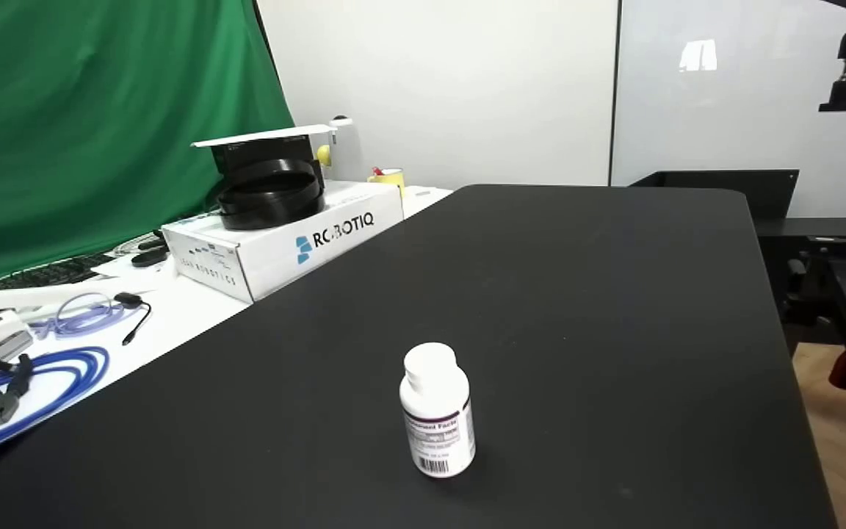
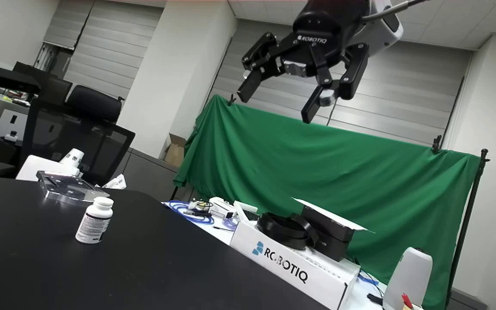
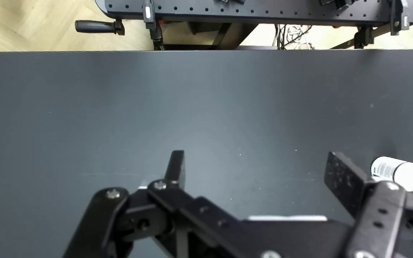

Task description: Place the white bottle on top of the silver object

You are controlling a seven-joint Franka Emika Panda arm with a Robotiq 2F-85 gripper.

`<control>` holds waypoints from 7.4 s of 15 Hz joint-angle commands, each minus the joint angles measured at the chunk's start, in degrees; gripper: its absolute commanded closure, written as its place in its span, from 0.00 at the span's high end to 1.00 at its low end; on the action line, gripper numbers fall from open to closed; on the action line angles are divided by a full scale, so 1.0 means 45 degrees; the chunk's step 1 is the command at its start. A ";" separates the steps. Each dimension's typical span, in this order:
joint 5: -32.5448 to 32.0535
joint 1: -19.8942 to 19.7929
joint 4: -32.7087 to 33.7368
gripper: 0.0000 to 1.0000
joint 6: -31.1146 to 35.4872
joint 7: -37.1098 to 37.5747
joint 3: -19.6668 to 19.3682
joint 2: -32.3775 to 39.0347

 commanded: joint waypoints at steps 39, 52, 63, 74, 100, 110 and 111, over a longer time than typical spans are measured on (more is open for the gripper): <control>-0.1445 0.4930 -0.0834 1.00 1.0197 0.3850 0.6291 0.5945; -0.1600 0.5229 -0.0826 1.00 1.1105 0.3988 0.5937 0.7479; -0.1348 0.5054 -0.1348 0.67 1.1120 0.4142 0.5872 0.7113; -0.1017 0.4998 -0.0729 0.18 1.0513 0.4136 0.6012 0.6889; -0.2432 0.7095 0.8035 0.18 0.8697 -0.2653 0.8057 1.1944; -0.3388 0.8069 1.0421 0.18 0.7482 -0.4483 0.7462 1.3865; -0.3472 0.8132 1.0641 0.18 0.7355 -0.4583 0.7413 1.4031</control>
